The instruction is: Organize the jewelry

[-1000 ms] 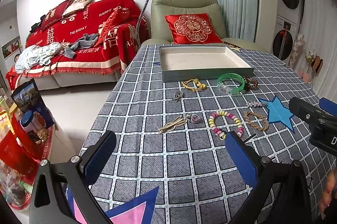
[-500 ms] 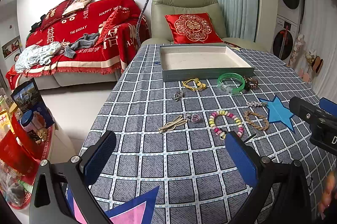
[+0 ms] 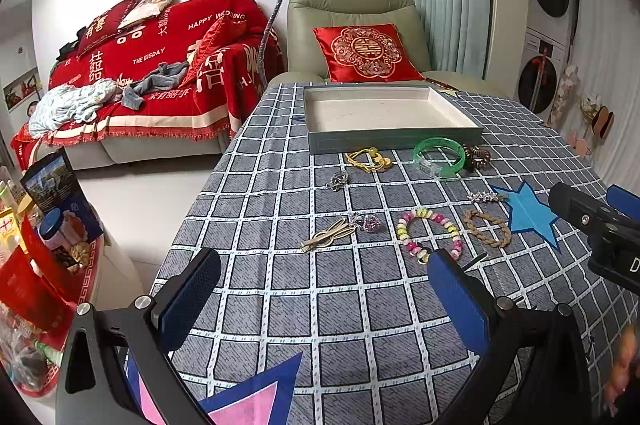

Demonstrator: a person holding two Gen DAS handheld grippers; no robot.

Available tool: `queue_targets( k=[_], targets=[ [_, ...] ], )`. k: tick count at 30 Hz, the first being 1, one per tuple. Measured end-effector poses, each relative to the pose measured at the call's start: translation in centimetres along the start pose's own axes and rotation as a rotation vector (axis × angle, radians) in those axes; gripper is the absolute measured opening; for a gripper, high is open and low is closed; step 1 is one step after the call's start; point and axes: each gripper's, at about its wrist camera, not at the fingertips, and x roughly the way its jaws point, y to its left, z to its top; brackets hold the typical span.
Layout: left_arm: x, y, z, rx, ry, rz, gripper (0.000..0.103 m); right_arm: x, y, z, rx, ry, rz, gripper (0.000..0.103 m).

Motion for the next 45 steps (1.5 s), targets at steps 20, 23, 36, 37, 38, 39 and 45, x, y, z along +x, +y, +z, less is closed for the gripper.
queue_targets(
  k=[20, 23, 36, 37, 38, 39, 45],
  targets=[
    [0.1, -0.1, -0.2, 0.000, 0.003, -0.001, 0.103, 0.0, 0.0, 0.0, 0.002, 0.002, -0.001, 0.103],
    [0.1, -0.1, -0.2, -0.001, 0.004, -0.002, 0.103, 0.0, 0.0, 0.1, 0.001, 0.002, 0.000, 0.103],
    [1.1, 0.0, -0.8, -0.013, 0.048, -0.003, 0.103, 1.2, 0.0, -0.7, 0.029, 0.057, 0.030, 0.103],
    [1.2, 0.0, -0.9, -0.012, 0.055, -0.006, 0.103, 1.4, -0.1, -0.7, 0.033, 0.065, 0.034, 0.103],
    [1.4, 0.0, -0.8, -0.011, 0.062, -0.011, 0.103, 1.6, -0.1, -0.8, 0.036, 0.076, 0.040, 0.103],
    [1.6, 0.0, -0.9, -0.008, 0.074, -0.024, 0.103, 1.8, 0.0, -0.9, 0.036, 0.089, 0.046, 0.103],
    [3.4, 0.7, -0.3, 0.005, 0.124, -0.032, 0.103, 3.0, -0.5, -1.2, 0.022, 0.142, 0.022, 0.103]
  ],
)
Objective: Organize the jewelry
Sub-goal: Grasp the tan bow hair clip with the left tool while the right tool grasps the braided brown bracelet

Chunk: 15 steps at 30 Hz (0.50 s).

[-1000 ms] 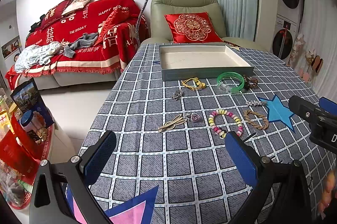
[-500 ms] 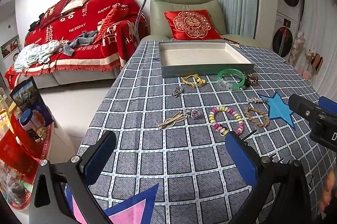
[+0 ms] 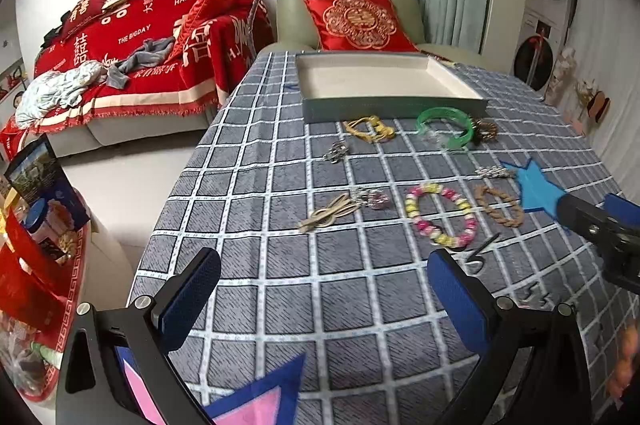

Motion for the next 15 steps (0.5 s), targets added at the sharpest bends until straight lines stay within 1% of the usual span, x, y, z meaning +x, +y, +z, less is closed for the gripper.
queue_targets(
  k=[4, 6, 9, 13, 14, 15],
  targets=[
    [1.7, 1.1, 0.6, 0.014, 0.036, -0.006, 0.103, 1.2, -1.2, 0.1, 0.027, 0.051, 0.001, 0.103],
    [2.7, 1.5, 1.0, 0.031, 0.057, -0.038, 0.103, 2.0, -1.6, 0.2, 0.035, 0.080, 0.000, 0.103],
    [3.8, 1.8, 1.5, 0.081, 0.065, -0.051, 0.103, 3.4, -2.0, 0.3, 0.035, 0.127, -0.003, 0.103],
    [6.1, 2.3, 2.4, 0.118, 0.110, -0.092, 0.103, 5.6, -2.3, 0.5, 0.023, 0.188, 0.008, 0.103],
    [6.5, 2.3, 2.6, 0.124, 0.122, -0.095, 0.100, 6.3, -2.3, 0.5, 0.014, 0.207, 0.008, 0.103],
    [7.1, 2.3, 2.7, 0.132, 0.136, -0.100, 0.100, 6.8, -2.3, 0.6, 0.005, 0.217, 0.007, 0.103]
  ],
)
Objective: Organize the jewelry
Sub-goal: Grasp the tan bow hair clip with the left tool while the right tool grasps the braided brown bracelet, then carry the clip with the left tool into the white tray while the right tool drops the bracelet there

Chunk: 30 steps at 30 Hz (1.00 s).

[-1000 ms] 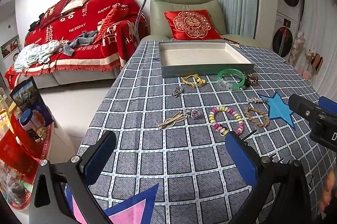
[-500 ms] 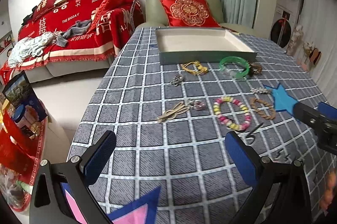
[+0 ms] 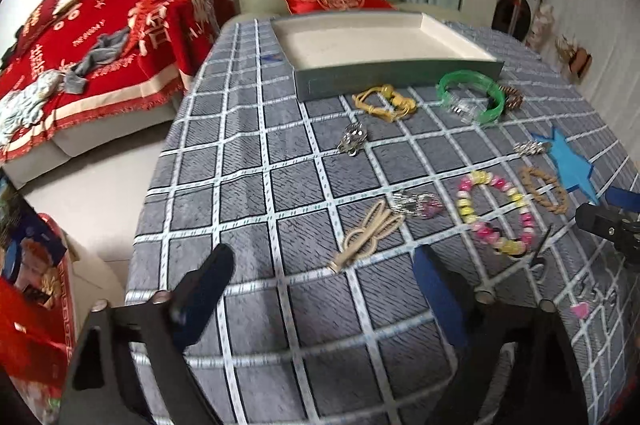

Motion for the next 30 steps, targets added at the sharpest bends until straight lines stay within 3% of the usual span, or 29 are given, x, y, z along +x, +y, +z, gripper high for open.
queue_targets(
  k=[3, 4, 11, 14, 16, 17, 18, 19, 20, 22, 23, 30],
  targets=[
    [1.2, 0.2, 0.5, 0.016, 0.029, -0.027, 0.098, 1.4, 0.4, 0.4, -0.036, 0.026, 0.002, 0.103],
    [1.5, 0.2, 0.6, 0.024, 0.037, -0.037, 0.090, 1.7, 0.5, 0.5, -0.049, 0.033, 0.004, 0.103],
    [2.4, -0.4, 1.7, 0.046, 0.063, -0.105, 0.089, 3.4, 2.0, 1.6, -0.140, 0.045, -0.003, 0.100],
    [2.4, -0.7, 1.8, 0.054, 0.067, -0.120, 0.084, 3.4, 2.6, 1.9, -0.164, 0.048, 0.013, 0.092],
    [2.2, -1.1, 1.8, 0.070, 0.061, -0.133, 0.073, 3.1, 3.0, 1.9, -0.182, 0.046, 0.025, 0.080],
    [2.0, -1.3, 1.7, 0.080, 0.057, -0.137, 0.061, 3.0, 3.2, 1.9, -0.187, 0.046, 0.028, 0.076],
    [1.8, -1.5, 1.7, 0.092, 0.053, -0.143, 0.053, 2.9, 3.3, 2.0, -0.191, 0.048, 0.030, 0.068],
    [1.7, -1.7, 1.6, 0.100, 0.050, -0.146, 0.038, 2.7, 3.5, 2.0, -0.196, 0.048, 0.036, 0.056],
    [1.6, -1.9, 1.6, 0.108, 0.050, -0.151, 0.033, 2.6, 3.7, 2.0, -0.198, 0.048, 0.038, 0.048],
    [1.4, -2.1, 1.5, 0.108, 0.047, -0.160, 0.033, 2.5, 3.9, 2.0, -0.198, 0.052, 0.047, 0.018],
    [1.3, -2.0, 1.5, 0.103, 0.044, -0.165, 0.033, 2.4, 4.0, 2.0, -0.194, 0.054, 0.047, 0.014],
    [0.5, -1.3, 1.3, 0.045, 0.043, -0.202, 0.033, 1.2, 2.7, 2.3, -0.113, 0.030, 0.100, 0.013]
  ],
)
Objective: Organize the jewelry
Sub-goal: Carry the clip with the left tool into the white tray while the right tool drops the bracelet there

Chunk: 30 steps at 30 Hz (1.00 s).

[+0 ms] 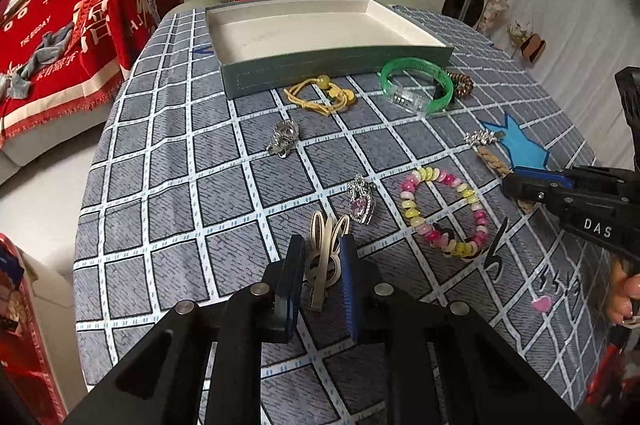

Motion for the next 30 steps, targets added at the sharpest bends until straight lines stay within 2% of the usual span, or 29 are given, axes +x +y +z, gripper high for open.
queue_targets(
  k=[8, 16, 23, 30],
  targets=[
    [-2.4, 0.1, 1.6, -0.016, -0.059, -0.025, 0.033, -2.2, -1.1, 1.6, 0.062, -0.047, 0.069, 0.013],
    [-4.7, 0.6, 5.7, -0.044, -0.131, -0.044, 0.033, -4.1, -1.4, 5.1, 0.076, -0.085, 0.125, 0.013],
    [-5.2, 0.8, 10.8, -0.045, -0.189, -0.033, 0.033, -5.2, -1.7, 10.2, 0.056, -0.134, 0.135, 0.013],
    [-3.6, 0.9, 16.2, -0.052, -0.220, -0.017, 0.033, -3.7, -2.7, 16.3, 0.082, -0.138, 0.161, 0.013]
  ],
)
